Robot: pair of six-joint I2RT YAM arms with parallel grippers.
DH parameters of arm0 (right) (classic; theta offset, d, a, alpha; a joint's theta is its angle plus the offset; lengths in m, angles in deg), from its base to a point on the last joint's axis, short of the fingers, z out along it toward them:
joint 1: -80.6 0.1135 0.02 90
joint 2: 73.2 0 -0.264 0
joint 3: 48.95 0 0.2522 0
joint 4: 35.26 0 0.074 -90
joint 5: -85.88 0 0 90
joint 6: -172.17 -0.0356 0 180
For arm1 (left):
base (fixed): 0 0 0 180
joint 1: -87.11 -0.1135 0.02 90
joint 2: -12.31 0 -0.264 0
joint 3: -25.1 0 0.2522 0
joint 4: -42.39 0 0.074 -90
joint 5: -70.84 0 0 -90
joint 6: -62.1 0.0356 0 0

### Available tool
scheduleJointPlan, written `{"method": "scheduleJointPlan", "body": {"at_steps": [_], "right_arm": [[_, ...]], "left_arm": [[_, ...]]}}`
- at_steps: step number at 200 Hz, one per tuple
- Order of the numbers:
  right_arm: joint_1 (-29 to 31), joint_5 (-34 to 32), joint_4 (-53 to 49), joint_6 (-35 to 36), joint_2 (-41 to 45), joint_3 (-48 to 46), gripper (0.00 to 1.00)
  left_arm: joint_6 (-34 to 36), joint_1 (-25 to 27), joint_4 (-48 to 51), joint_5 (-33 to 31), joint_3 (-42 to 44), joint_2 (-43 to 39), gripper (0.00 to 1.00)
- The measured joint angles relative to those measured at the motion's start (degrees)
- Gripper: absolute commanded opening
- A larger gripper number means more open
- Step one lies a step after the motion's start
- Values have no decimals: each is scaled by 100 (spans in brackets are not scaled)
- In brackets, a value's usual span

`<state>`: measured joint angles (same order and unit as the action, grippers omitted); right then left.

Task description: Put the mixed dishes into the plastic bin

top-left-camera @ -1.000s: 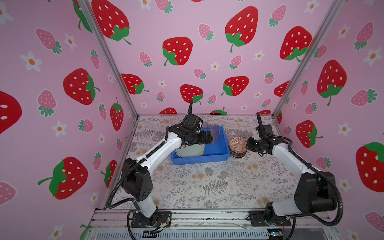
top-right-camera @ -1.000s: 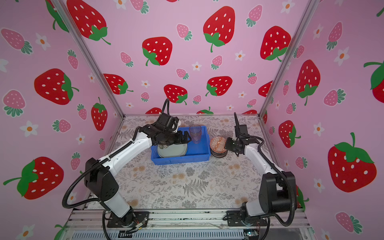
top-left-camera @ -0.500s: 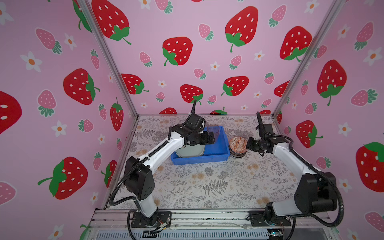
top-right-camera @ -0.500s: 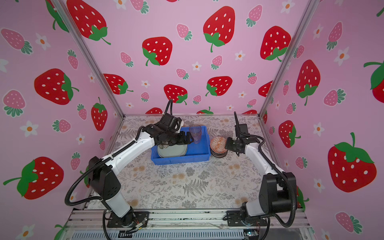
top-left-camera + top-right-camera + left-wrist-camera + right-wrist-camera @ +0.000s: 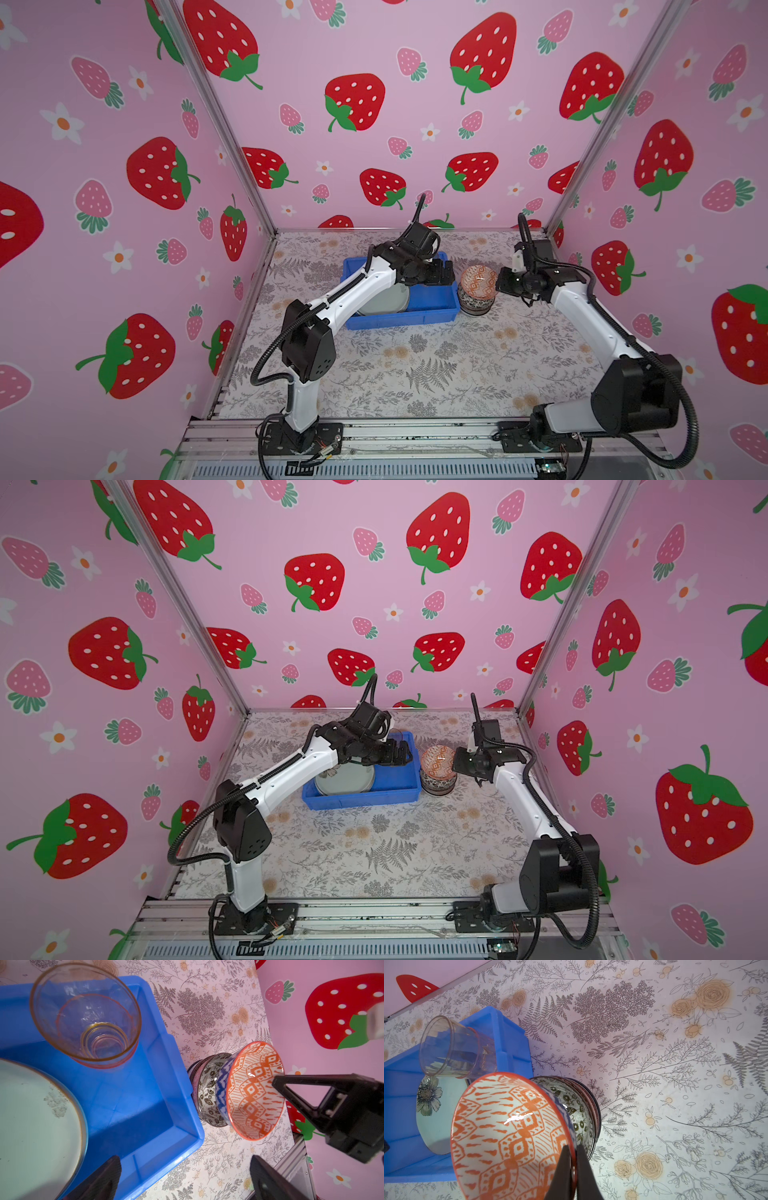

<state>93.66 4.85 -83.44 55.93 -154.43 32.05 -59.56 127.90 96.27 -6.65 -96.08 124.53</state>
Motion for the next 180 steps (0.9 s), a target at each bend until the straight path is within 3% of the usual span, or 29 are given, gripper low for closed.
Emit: {"method": "scheduleJointPlan", "body": {"at_steps": [35,67,180], "right_arm": [[164,17,-39,15,0,0,0],[361,37,-42,-2,0,28,0],[957,37,-39,-120,-39,354,0]], "left_arm": [[-122,120,2,11,-164,210,100],[-208,181,2,11,-216,299,94],[-223,208,120,-219,-221,358,48]]}}
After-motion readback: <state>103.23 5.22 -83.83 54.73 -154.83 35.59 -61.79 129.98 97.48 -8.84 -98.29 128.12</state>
